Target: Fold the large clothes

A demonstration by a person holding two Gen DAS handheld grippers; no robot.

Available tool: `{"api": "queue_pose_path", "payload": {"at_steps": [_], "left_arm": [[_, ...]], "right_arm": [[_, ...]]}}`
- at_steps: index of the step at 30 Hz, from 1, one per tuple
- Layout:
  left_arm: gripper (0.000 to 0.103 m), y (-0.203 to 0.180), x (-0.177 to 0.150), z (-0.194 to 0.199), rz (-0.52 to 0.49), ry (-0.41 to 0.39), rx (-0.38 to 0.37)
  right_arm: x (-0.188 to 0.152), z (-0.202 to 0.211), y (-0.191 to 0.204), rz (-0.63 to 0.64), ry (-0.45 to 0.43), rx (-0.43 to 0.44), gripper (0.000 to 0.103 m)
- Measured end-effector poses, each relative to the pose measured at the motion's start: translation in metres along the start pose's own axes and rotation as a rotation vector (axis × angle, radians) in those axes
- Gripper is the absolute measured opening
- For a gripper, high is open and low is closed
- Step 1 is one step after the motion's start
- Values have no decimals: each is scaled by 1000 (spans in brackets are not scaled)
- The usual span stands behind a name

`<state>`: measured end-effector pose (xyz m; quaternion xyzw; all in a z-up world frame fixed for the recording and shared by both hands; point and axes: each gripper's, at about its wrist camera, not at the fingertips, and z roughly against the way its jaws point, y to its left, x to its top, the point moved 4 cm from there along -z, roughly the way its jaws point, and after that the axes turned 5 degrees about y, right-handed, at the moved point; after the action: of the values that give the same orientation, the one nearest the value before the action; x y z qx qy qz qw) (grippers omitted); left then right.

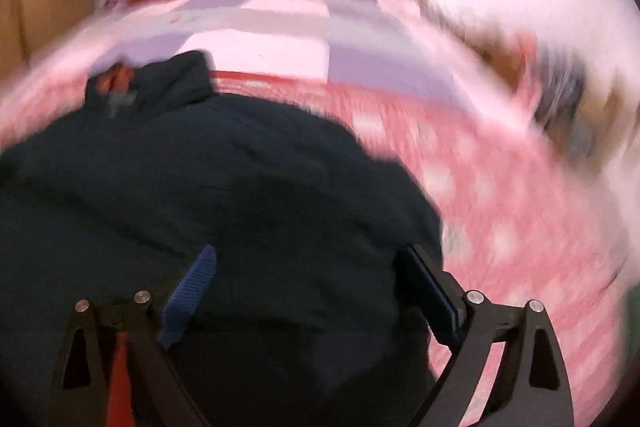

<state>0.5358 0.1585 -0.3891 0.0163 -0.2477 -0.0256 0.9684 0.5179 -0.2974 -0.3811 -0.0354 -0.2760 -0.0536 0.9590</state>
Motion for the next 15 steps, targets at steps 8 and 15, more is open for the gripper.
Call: {"api": "queue_pose_path", "payload": {"at_steps": [8,15], "left_arm": [[103,3,-20,37,-61,-50,46],[102,22,-146,59,-96,107,75]], "right_arm": [[-7,16,10,1,-28,-73,99],[-100,82,-11,67,-31,-87,99]]}}
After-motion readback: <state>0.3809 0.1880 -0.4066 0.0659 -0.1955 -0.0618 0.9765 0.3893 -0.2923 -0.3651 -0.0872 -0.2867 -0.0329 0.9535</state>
